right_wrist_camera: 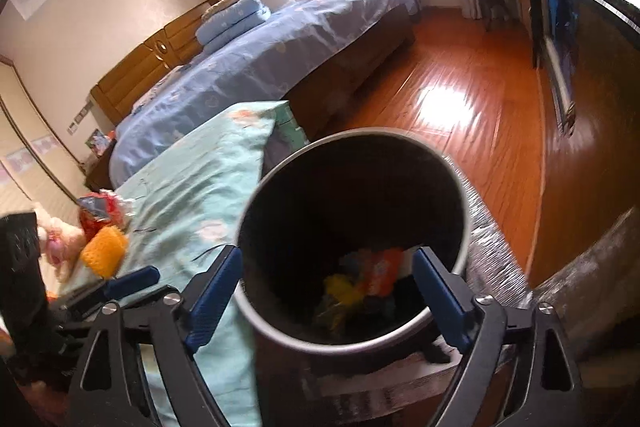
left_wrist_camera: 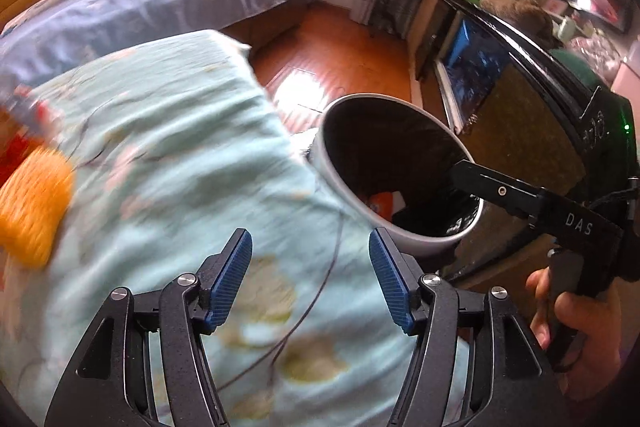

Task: Collect trash
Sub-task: 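Grasp the blue plastic bag with the left gripper while the right grasps the orange mesh sleeve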

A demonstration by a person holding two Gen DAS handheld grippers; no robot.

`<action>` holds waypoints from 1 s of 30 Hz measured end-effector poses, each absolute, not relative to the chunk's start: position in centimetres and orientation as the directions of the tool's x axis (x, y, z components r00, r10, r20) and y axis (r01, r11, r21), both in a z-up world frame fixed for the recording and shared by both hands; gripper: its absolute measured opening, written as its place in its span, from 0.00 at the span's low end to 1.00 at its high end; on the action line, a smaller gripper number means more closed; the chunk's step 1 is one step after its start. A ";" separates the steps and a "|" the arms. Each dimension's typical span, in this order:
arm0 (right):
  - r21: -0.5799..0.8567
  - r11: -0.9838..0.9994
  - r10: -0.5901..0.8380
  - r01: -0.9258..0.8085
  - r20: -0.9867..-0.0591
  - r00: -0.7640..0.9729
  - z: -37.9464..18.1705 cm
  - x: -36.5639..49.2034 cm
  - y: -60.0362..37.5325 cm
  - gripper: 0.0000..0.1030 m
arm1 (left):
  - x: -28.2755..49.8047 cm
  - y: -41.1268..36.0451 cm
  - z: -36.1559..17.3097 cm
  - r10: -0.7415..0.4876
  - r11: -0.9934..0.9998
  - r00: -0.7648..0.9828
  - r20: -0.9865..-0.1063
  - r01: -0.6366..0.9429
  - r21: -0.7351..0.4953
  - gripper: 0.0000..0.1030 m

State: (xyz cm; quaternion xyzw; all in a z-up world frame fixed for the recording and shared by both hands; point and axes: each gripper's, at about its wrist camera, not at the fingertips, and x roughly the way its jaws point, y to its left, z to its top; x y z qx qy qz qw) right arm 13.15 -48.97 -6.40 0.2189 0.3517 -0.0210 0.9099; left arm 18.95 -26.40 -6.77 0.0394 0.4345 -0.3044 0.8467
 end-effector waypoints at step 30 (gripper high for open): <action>0.340 0.925 0.361 -0.169 -0.650 0.669 -5.3 17.4 -27.6 0.87 | 19.0 -1.5 -7.5 -0.253 0.965 0.632 -0.733 0.113 -0.236 0.62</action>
